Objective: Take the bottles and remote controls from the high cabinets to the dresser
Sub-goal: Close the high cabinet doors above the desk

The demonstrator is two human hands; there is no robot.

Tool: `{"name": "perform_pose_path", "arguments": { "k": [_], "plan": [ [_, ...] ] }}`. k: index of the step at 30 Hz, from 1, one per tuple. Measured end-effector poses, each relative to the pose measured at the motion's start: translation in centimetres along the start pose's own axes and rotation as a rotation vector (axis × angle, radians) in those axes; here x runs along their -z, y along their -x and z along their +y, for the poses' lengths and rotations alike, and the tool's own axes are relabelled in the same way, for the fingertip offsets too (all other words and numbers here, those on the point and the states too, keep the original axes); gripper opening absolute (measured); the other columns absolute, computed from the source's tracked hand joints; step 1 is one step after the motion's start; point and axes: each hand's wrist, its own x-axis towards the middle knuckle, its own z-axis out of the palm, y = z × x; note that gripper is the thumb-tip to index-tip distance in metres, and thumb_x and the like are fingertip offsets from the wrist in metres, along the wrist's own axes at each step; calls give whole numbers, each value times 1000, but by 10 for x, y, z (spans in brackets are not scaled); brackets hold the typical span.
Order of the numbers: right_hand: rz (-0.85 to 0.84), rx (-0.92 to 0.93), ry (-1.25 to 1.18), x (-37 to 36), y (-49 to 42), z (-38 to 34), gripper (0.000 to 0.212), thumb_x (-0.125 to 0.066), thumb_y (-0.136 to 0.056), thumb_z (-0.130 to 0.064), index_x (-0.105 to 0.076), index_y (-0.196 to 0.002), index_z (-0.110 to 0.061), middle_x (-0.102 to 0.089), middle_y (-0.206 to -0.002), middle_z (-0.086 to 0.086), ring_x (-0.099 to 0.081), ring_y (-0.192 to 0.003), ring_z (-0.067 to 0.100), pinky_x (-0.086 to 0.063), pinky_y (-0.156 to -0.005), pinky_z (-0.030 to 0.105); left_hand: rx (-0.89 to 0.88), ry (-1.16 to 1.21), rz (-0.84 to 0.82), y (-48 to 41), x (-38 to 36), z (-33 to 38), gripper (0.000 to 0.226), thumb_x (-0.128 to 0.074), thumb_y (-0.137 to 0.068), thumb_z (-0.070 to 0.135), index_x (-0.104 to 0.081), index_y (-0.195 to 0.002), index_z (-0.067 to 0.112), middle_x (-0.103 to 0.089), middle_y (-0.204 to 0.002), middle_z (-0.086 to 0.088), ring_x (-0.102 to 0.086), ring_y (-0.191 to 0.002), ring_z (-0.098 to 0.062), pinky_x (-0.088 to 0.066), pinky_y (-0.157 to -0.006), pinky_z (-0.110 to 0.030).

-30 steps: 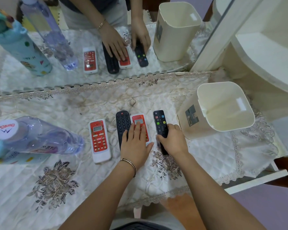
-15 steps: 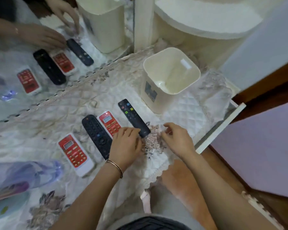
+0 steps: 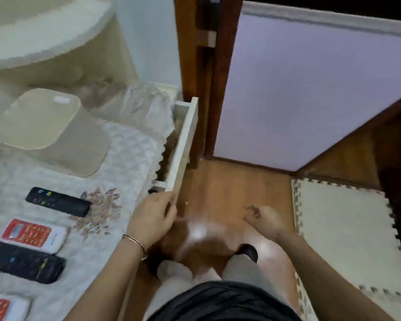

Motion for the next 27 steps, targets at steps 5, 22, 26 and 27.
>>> {"name": "perform_pose_path", "arguments": {
  "k": [5,22,26,27],
  "plan": [
    [14,-299,-240,47,41,146,44,-56,-89,-27,-50,-129,-12,-58,-128,11,-57,-113,25,-37,-79,18,68,84,-363,-39,-79,93,39,-48,-87,28,-57,-123,16,-64,-123,-3,-60,-113,-18,-46,-96,-27],
    [444,-960,-1060,101,112,357,38,-57,-87,-20,-54,-124,-10,-65,-103,12,-63,-91,27,-47,-74,29,-231,-359,-856,-236,-228,377,34,-39,-95,19,-58,-120,6,-59,-129,-14,-55,-118,-28,-40,-93,-26],
    [443,-1000,-1109,134,86,372,40,-59,-85,-22,-54,-123,-9,-66,-112,15,-63,-100,30,-47,-86,34,-308,-272,-898,-281,-254,448,34,-47,-93,15,-54,-125,8,-54,-134,-7,-50,-124,-23,-35,-99,-23],
    [475,-1003,-1116,147,82,377,40,-59,-85,-22,-54,-123,-10,-66,-113,14,-62,-103,30,-46,-89,34,-299,-247,-930,-292,-259,461,34,-48,-92,16,-55,-125,8,-54,-134,-6,-49,-125,-22,-33,-101,-24]
  ]
}}
